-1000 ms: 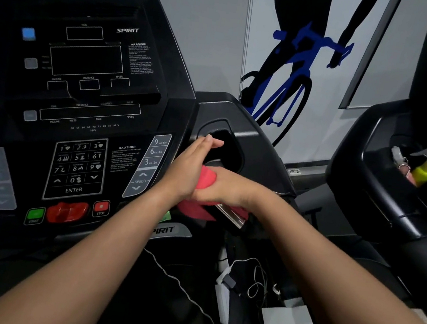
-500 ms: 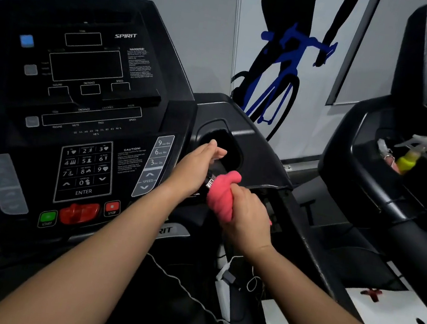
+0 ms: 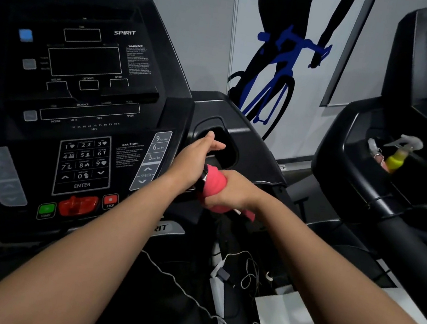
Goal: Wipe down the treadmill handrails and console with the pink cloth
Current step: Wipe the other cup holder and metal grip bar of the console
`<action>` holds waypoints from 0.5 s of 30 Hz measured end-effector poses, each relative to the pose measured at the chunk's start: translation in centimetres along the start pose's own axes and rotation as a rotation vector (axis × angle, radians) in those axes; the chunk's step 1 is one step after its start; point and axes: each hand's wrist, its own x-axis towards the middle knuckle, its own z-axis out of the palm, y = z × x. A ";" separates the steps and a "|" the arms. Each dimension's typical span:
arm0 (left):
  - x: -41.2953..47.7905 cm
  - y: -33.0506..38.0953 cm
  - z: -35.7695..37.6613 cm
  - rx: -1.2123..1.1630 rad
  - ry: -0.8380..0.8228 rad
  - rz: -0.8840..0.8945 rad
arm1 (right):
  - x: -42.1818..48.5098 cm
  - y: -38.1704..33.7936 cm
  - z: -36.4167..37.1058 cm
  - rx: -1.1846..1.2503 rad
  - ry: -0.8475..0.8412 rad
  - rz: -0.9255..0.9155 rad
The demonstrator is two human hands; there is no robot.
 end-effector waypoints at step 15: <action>-0.4 0.8 0.3 -0.015 0.043 -0.098 | -1.3 2.9 2.0 -0.532 0.394 -0.343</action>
